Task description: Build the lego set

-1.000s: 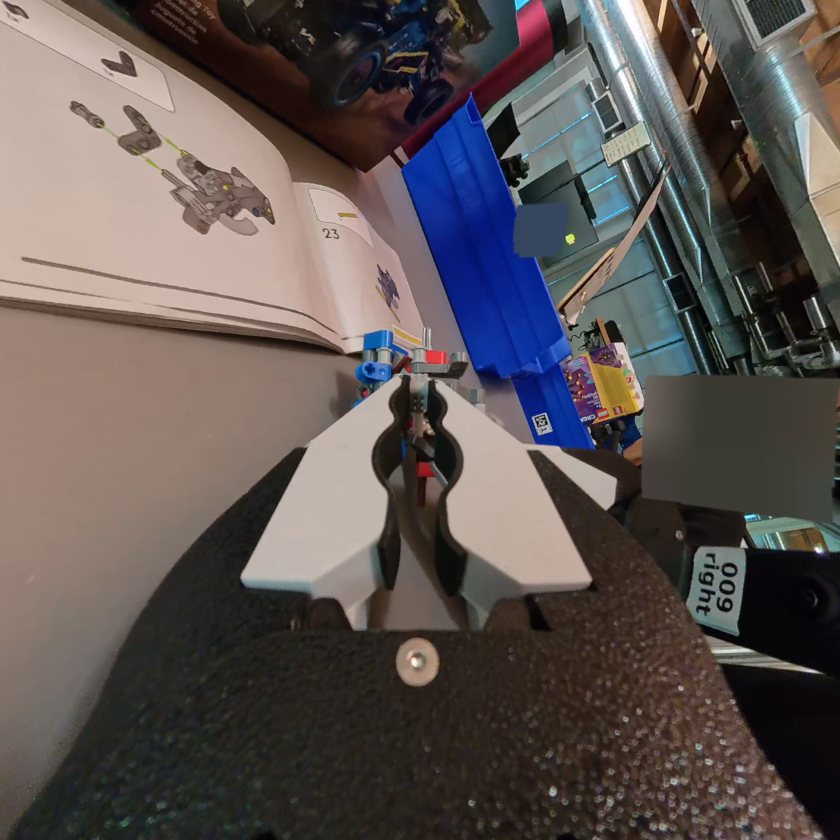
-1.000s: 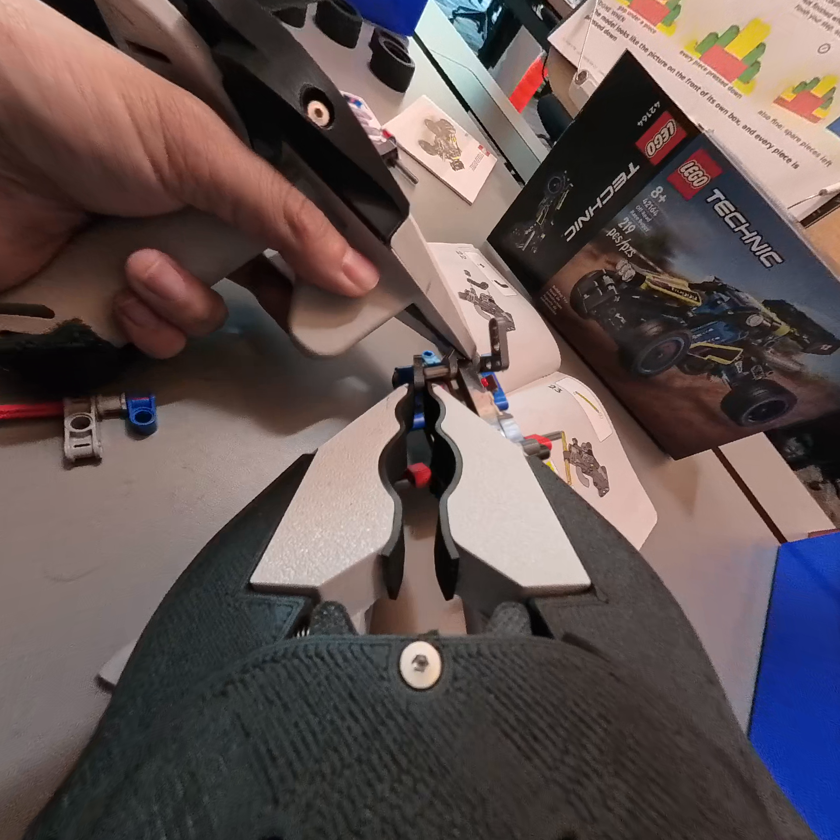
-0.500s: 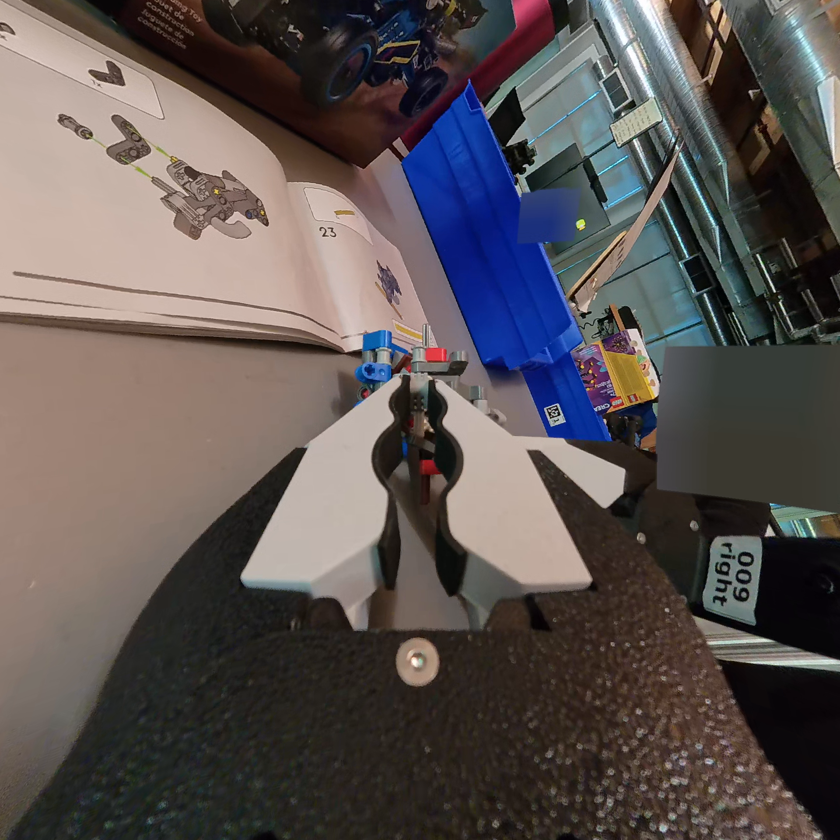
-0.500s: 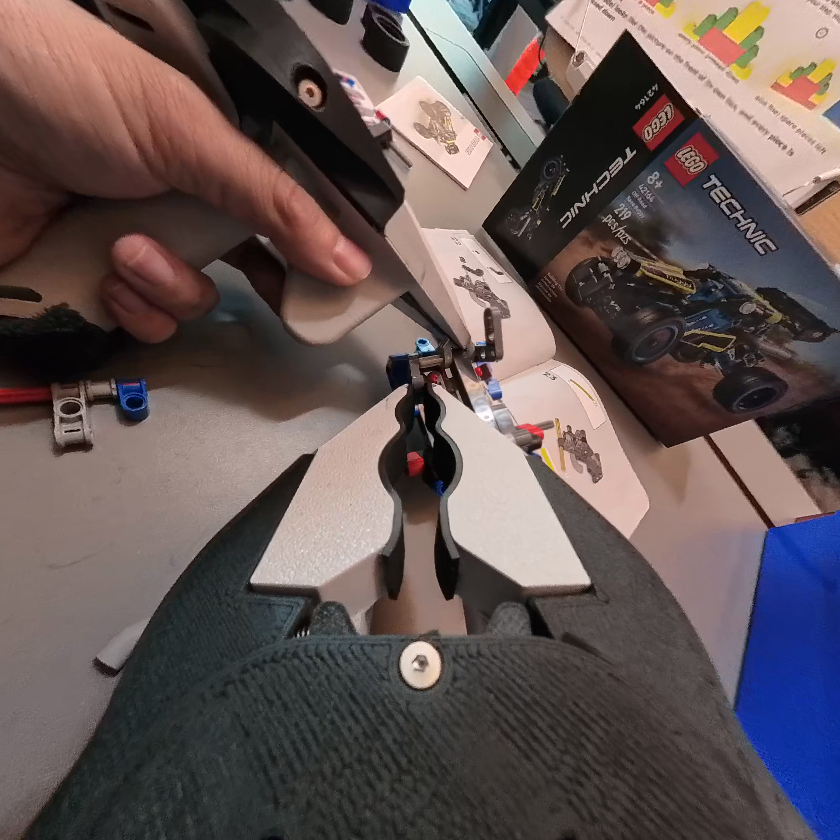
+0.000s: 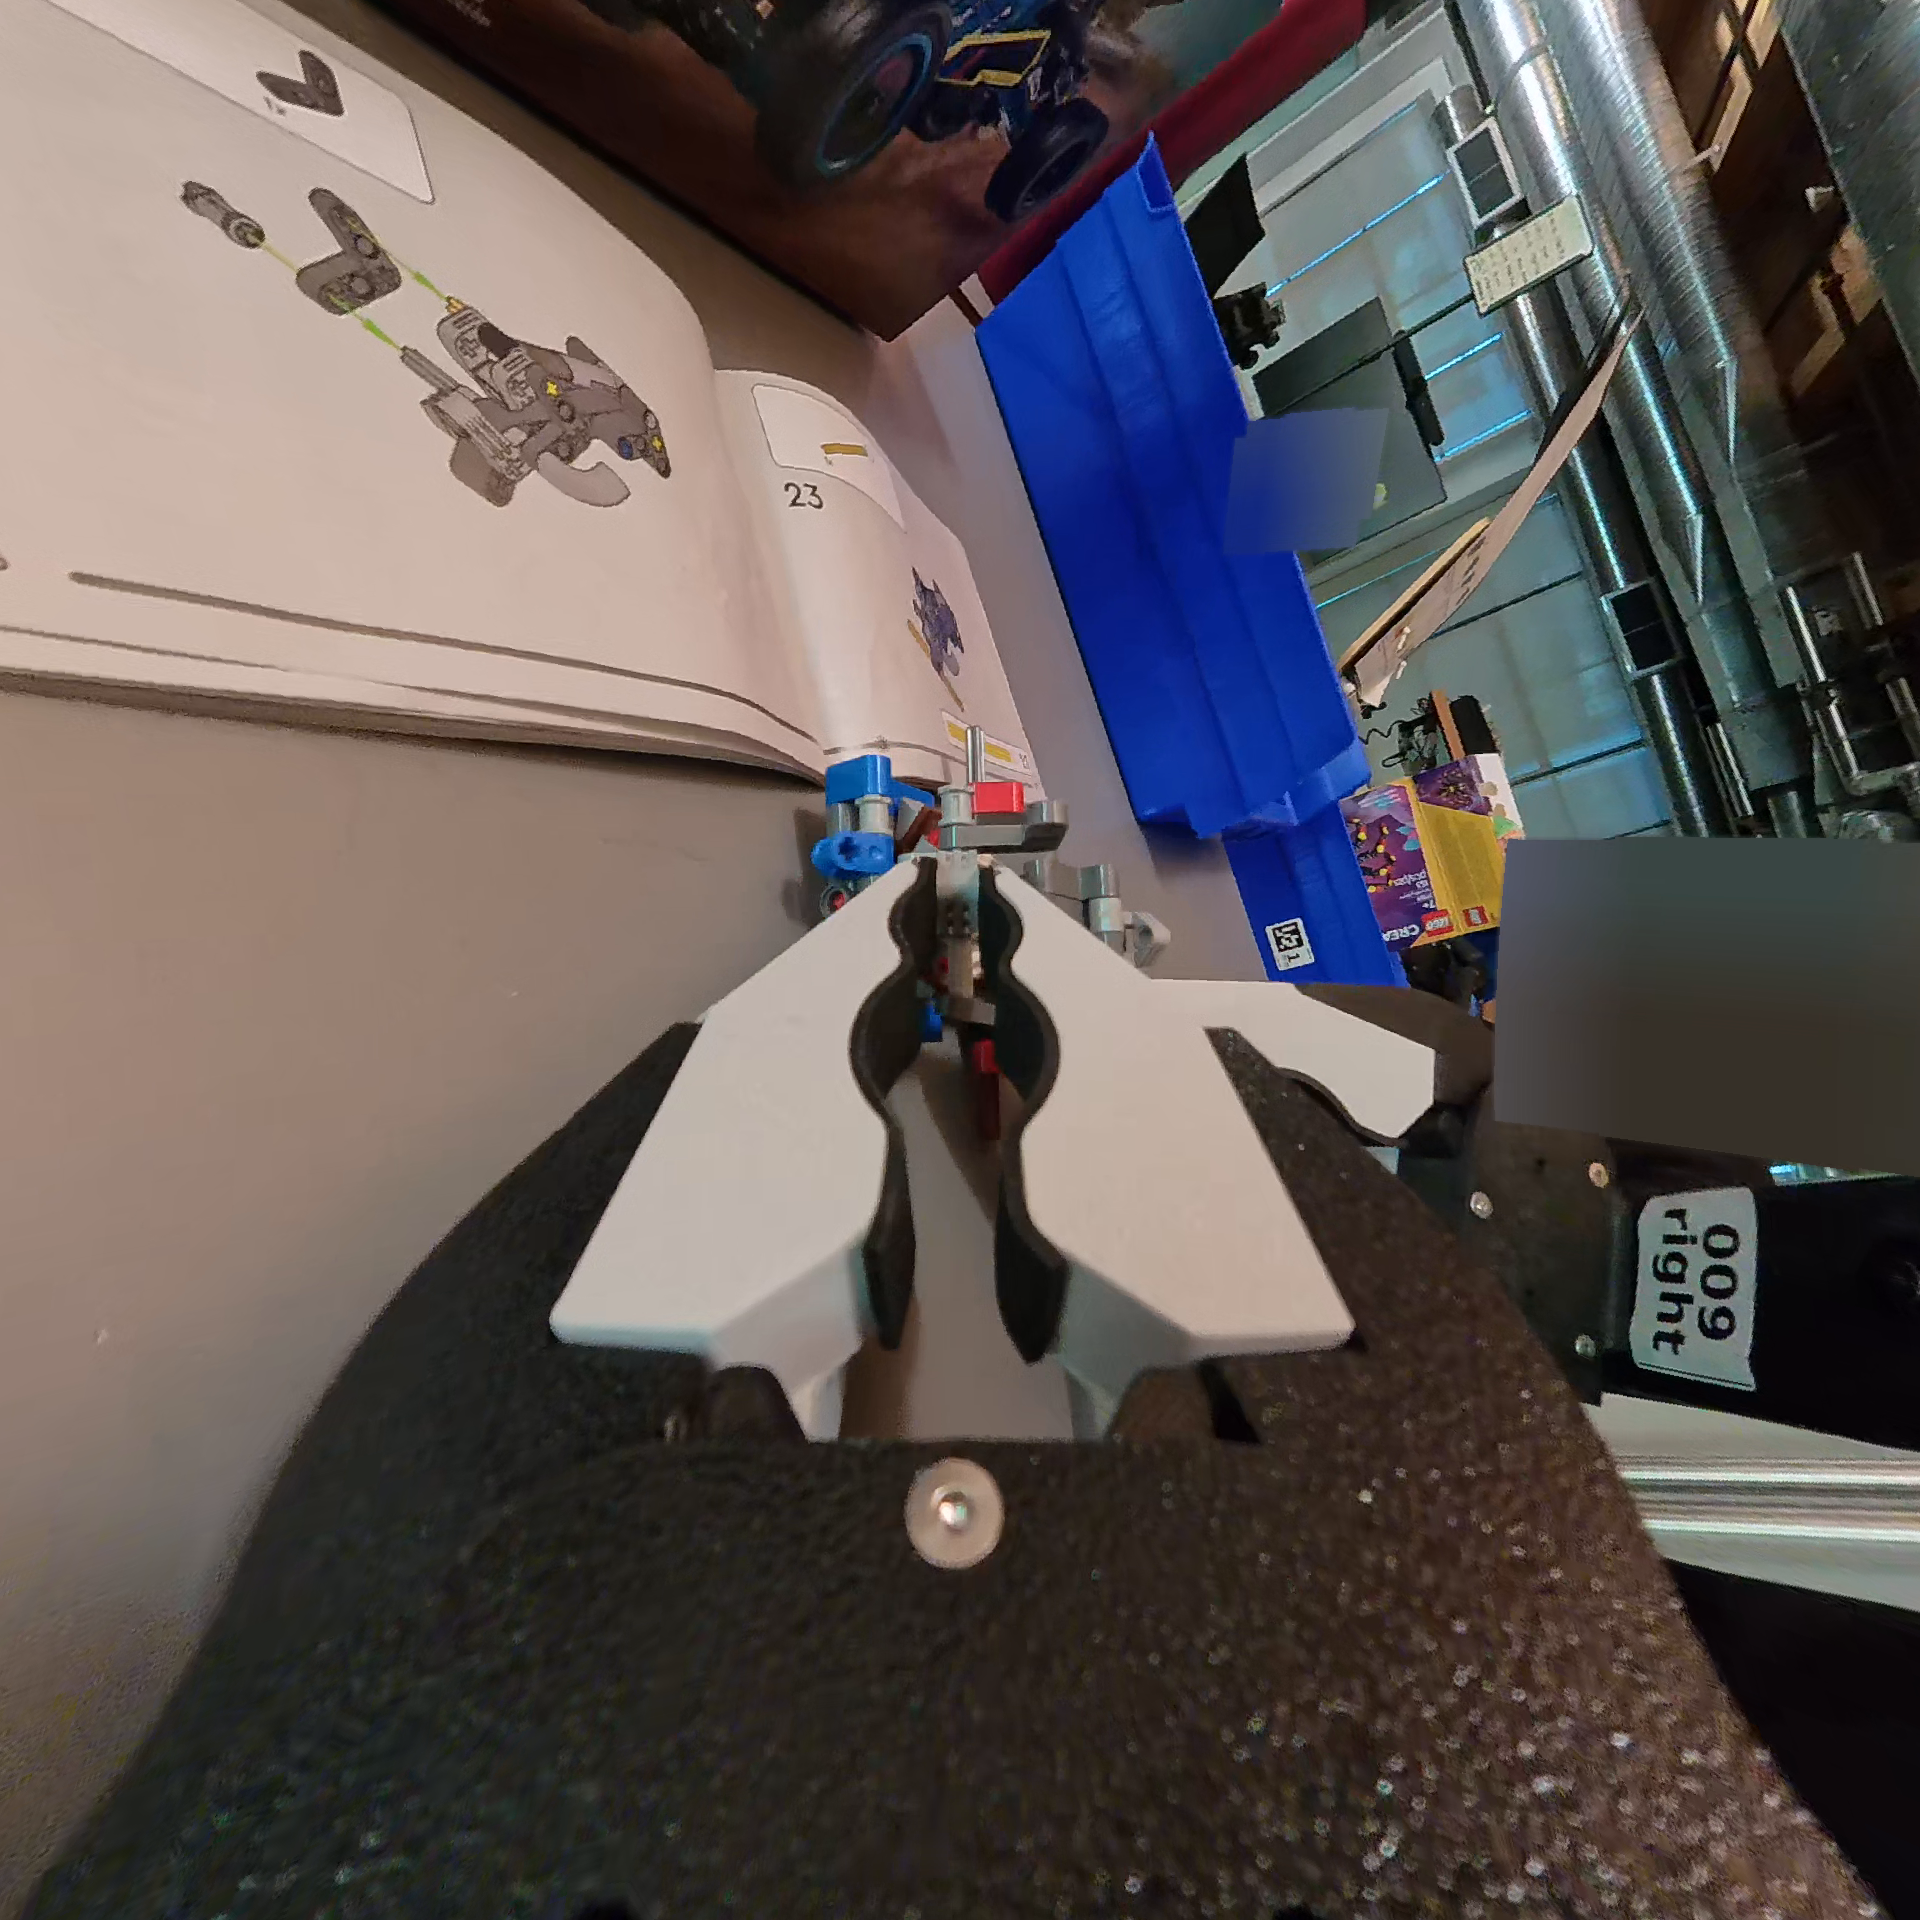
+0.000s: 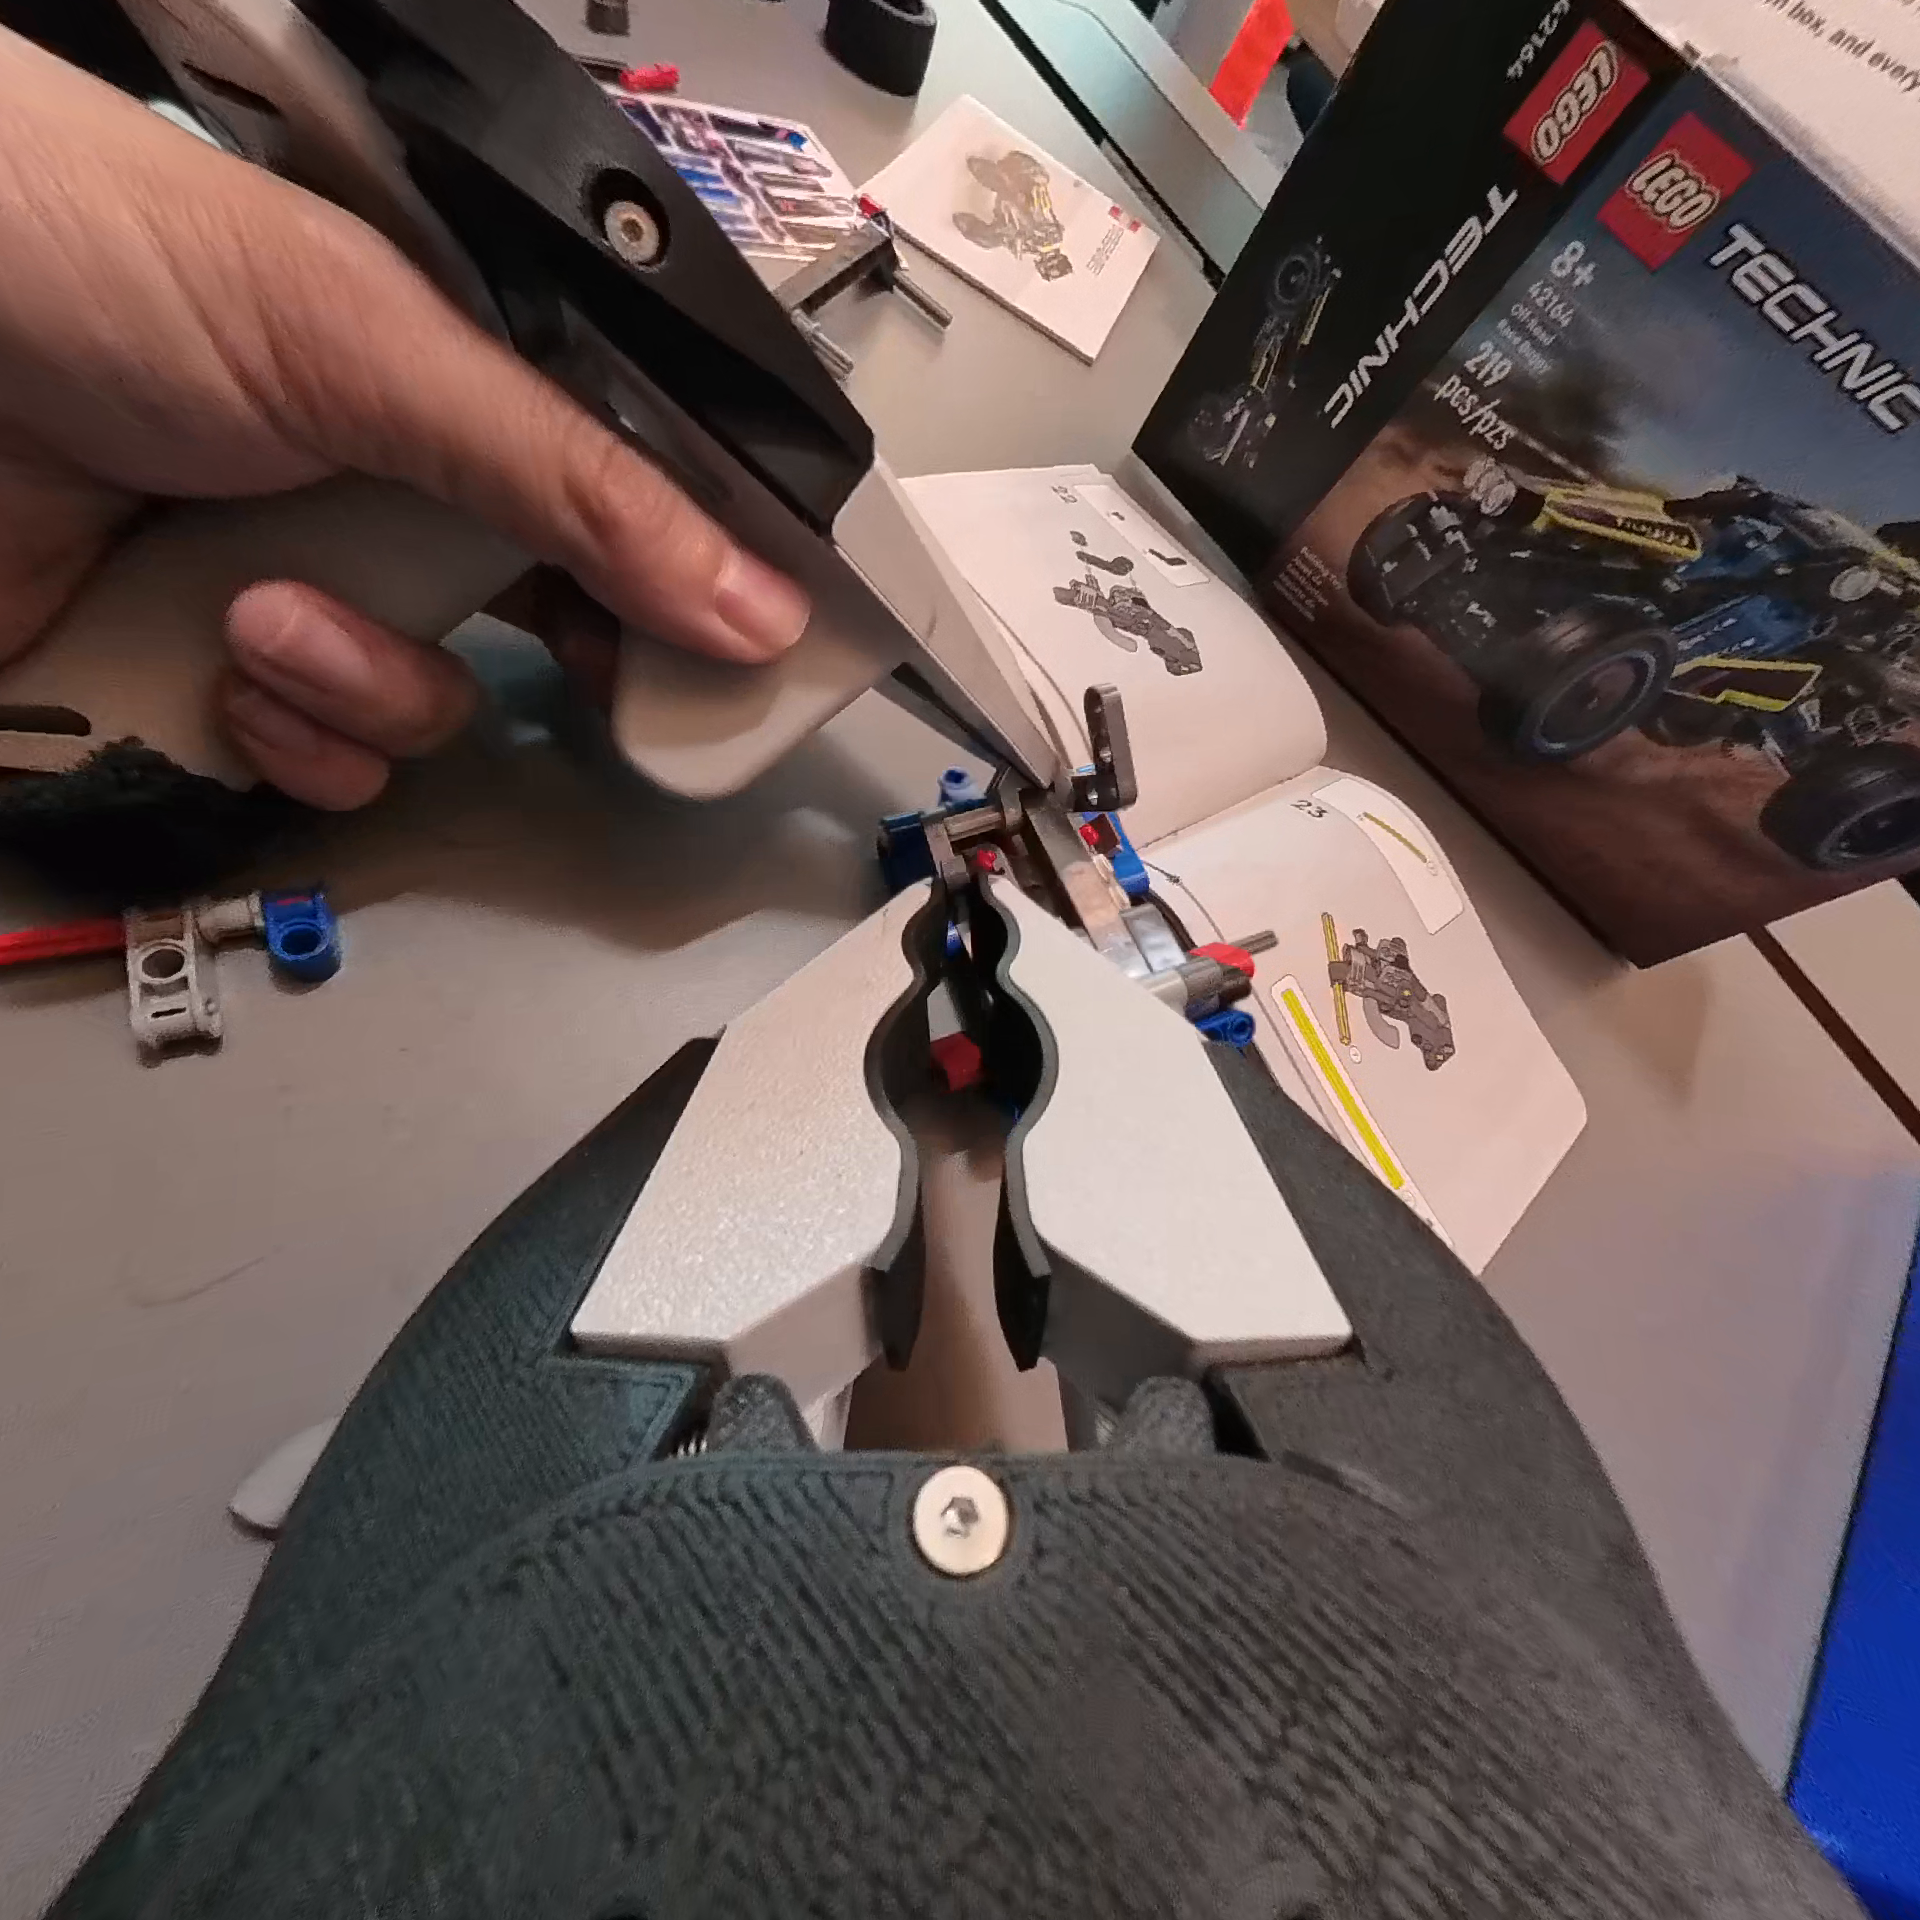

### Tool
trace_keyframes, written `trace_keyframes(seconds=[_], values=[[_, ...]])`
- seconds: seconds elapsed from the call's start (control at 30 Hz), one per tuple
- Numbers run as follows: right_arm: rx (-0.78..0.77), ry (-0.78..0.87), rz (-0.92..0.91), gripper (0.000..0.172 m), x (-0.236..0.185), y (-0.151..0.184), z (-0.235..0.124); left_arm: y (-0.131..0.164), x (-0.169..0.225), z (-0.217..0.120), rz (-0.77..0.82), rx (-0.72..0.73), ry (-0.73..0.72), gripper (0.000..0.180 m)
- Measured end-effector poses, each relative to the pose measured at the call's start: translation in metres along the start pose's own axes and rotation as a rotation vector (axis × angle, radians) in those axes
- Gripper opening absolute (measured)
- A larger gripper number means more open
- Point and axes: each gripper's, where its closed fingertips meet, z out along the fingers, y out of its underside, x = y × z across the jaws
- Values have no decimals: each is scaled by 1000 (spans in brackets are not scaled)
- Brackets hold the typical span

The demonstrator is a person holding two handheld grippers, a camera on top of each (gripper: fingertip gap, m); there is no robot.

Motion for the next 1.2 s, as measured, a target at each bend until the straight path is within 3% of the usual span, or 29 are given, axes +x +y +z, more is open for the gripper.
trace_keyframes(seconds=[0.17, 0.3, 0.47, 0.73, 0.93, 1.2], values=[[2, -40, 53, 1, 1, 0, 0, -1, -1, 1, -42, -10, 15, 4], [22, -107, 118, 1, 3, -1, -1, 0, 0, 3, 28, -30, 1, 4], [3, -60, 49, 2, 8, 3, -2, 1, 2, 6, 77, -51, 3, 4], [8, -113, 162, 2, 11, 4, -1, 0, 1, 5, 84, -37, -12, 4], [56, -63, 250, 1, 11, -11, 0, -3, -1, 5, 63, -12, -23, 4], [49, -81, 233, 0, 6, -4, -10, -3, 0, 4, 68, 12, -38, 4]])
